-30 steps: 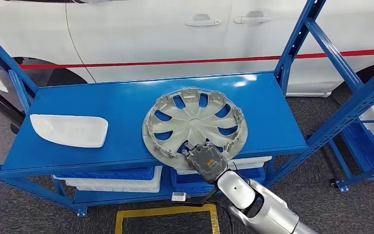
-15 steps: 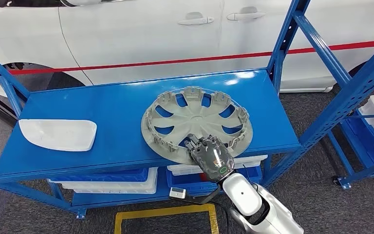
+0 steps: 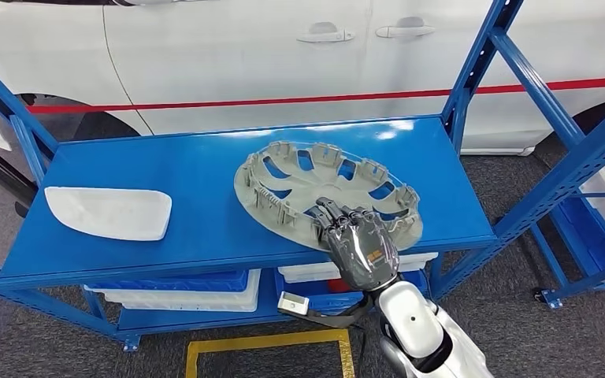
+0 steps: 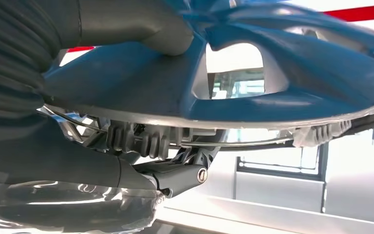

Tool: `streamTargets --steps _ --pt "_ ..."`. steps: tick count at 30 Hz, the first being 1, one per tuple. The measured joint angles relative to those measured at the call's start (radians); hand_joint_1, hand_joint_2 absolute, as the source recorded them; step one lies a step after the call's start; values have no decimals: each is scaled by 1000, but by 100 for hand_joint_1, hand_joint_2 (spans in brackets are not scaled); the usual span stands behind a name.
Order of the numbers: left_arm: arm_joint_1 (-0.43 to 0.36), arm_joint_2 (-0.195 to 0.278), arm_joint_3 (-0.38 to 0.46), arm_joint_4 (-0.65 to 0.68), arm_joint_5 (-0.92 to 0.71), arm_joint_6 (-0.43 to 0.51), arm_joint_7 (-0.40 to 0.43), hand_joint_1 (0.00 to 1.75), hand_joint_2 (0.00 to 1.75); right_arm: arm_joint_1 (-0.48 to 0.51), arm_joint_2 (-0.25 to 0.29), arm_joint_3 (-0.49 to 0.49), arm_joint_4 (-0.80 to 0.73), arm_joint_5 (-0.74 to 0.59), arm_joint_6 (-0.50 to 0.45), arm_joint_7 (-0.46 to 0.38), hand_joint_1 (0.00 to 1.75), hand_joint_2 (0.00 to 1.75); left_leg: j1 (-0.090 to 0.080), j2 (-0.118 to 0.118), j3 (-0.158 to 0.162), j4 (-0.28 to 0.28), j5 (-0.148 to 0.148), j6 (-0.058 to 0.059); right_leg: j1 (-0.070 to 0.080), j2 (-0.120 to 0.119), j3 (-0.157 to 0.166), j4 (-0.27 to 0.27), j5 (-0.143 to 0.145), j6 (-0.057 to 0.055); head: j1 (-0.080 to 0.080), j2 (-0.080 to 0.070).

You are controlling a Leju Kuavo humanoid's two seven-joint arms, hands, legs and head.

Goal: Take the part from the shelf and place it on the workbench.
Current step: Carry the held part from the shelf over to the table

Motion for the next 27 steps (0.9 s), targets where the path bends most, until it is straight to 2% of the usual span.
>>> streamTargets --steps 1,2,3,4,7,9,10,12,13,14,15,16,18,19,20,23,25,27 --pt "0 0 0 0 0 0 0 0 0 1 0 -3 -1 0 0 0 175 175 1 -1 -3 10 -6 -3 -2 -1 27 -56 35 2 0 0" --pt "0 -1 1 0 0 0 0 0 0 1 0 -4 -2 0 0 0 175 175 0 -1 -7 21 -12 -8 -3 -2 56 -113 58 0 0 0" --pt "-1 -1 1 0 0 0 0 0 0 2 1 -5 -5 0 -2 -1 175 175 -1 -1 -12 35 -19 -14 -4 -1 78 -160 73 -4 0 0" --pt "-2 -2 2 0 -1 -1 -1 0 0 4 1 -8 -9 -1 -7 -4 175 175 -3 -2 -17 45 -25 -20 -3 0 90 -186 77 -10 -1 0" --pt "-5 -1 3 0 -12 -4 -7 0 0 23 3 -27 -32 -22 -51 -30 175 175 -4 -2 -24 53 -29 -32 1 1 88 -191 75 -29 -2 0" --pt "-4 -1 3 -1 -22 -7 -9 0 0 39 4 -48 -62 -45 -93 -55 175 175 -1 -2 -35 83 -53 -41 -3 0 89 -195 77 -39 -5 0" --pt "-5 -1 4 -1 -27 -9 -10 0 0 47 4 -60 -81 -59 -116 -69 175 175 1 -2 -53 126 -80 -47 -5 0 89 -196 78 -42 -7 0" --pt "-5 -1 4 -1 -35 -11 -13 0 0 66 5 -85 -119 -90 -157 -95 175 175 5 -2 -110 251 -142 -57 -3 -1 89 -197 77 -46 -11 0" --pt "-5 -1 5 -1 -39 -12 -14 0 0 76 5 -99 -138 -113 -174 -110 175 175 6 -2 -135 305 -160 -59 -1 -1 89 -196 77 -47 -11 0" --pt "-4 0 6 -1 -42 -13 -16 0 0 85 5 -111 -154 -139 -183 -124 175 175 6 -2 -147 328 -159 -58 0 -1 90 -196 76 -47 -11 0" --pt "-4 0 8 -1 -47 -14 -18 0 0 93 6 -123 -168 -179 -189 -145 175 175 6 -2 -141 314 -140 -54 2 0 91 -196 76 -48 -11 0" --pt "-5 0 9 -1 -53 -16 -21 0 0 100 6 -134 -181 -240 -193 -178 175 175 5 -3 -118 263 -107 -48 5 2 93 -197 76 -48 -11 0" --pt "-7 3 10 -1 -70 -19 -29 0 0 115 7 -155 -203 -421 -202 -279 175 175 -3 -3 -55 125 -48 -27 8 4 95 -199 77 -47 -9 0" --pt "-8 6 10 -2 -76 -20 -33 0 0 121 6 -165 -215 -512 -207 -332 175 175 -8 -3 -34 76 -33 -17 7 5 95 -201 78 -44 -9 0" --pt "-9 9 10 -2 -81 -21 -35 0 0 126 6 -173 -226 -579 -211 -372 175 175 -12 -2 -24 51 -29 -9 5 5 94 -203 80 -41 -9 0" --pt "-12 15 10 -4 -85 -22 -37 0 0 133 6 -187 -254 -635 -213 -414 175 175 -15 -2 -10 22 -16 1 2 2 100 -213 84 -25 -9 0" --pt "-13 16 11 -5 -89 -24 -39 0 0 138 5 -200 -264 -669 -202 -439 175 175 -8 -1 6 -9 1 7 5 1 86 -174 53 -17 -6 0" --pt "-13 15 11 -5 -96 -29 -41 0 0 142 6 -217 -273 -755 -164 -493 175 175 -5 -1 7 -18 8 12 3 1 35 -63 -12 -13 -4 0"
